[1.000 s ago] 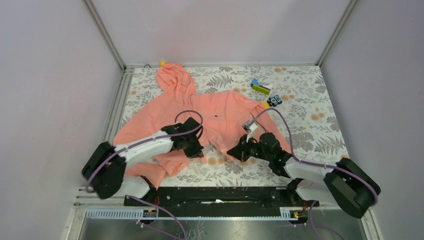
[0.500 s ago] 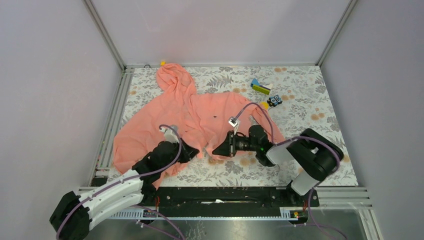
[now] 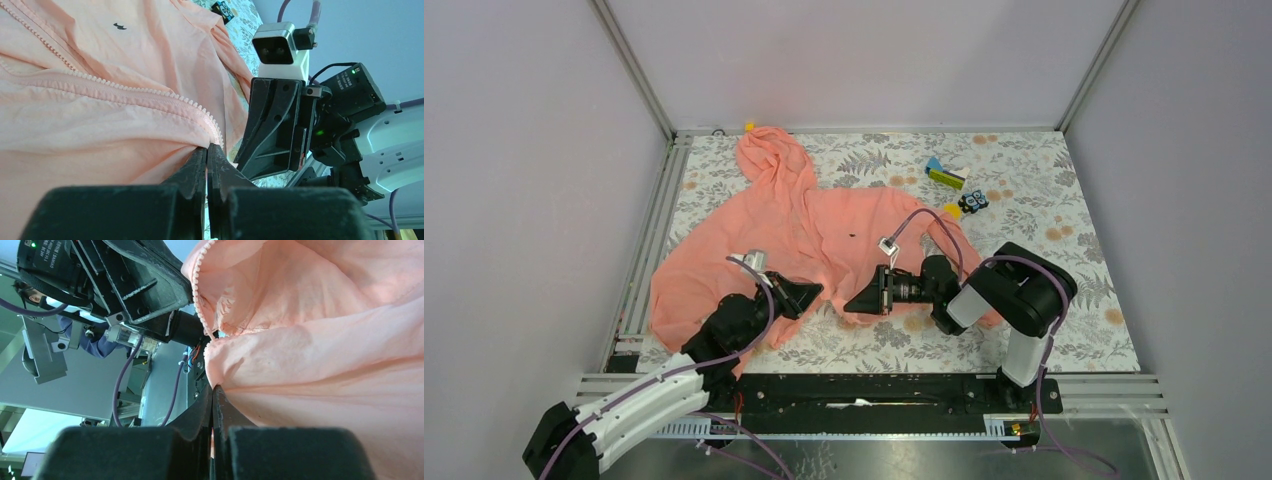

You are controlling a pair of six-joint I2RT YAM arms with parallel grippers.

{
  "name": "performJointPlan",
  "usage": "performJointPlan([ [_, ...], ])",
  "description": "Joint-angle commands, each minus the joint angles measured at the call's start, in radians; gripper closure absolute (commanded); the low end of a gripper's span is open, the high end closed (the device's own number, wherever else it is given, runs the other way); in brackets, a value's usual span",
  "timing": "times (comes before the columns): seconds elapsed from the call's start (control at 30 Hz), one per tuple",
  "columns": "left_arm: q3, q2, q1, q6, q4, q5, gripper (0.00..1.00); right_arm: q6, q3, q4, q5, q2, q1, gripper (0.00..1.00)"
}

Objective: Zip up the jacket

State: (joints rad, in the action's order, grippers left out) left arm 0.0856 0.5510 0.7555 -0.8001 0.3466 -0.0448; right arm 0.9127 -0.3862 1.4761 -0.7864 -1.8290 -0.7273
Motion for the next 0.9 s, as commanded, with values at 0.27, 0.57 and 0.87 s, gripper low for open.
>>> performJointPlan([
  [0.27,-0.027,-0.021,0.002,-0.008,0.053,-0.030,1.00,-0.055,0.011,-0.167,0.186,0.160,-0.006,1.00],
  [0.57,0.066,0.048,0.002,-0.108,-0.171,-0.110,1.00,-0.308,0.041,-0.796,0.363,0.416,-0.006,1.00],
  [0.87,0.152,0.200,0.004,-0.210,-0.468,0.100,0.89,-0.366,0.033,-0.623,0.115,0.442,-0.006,1.00],
])
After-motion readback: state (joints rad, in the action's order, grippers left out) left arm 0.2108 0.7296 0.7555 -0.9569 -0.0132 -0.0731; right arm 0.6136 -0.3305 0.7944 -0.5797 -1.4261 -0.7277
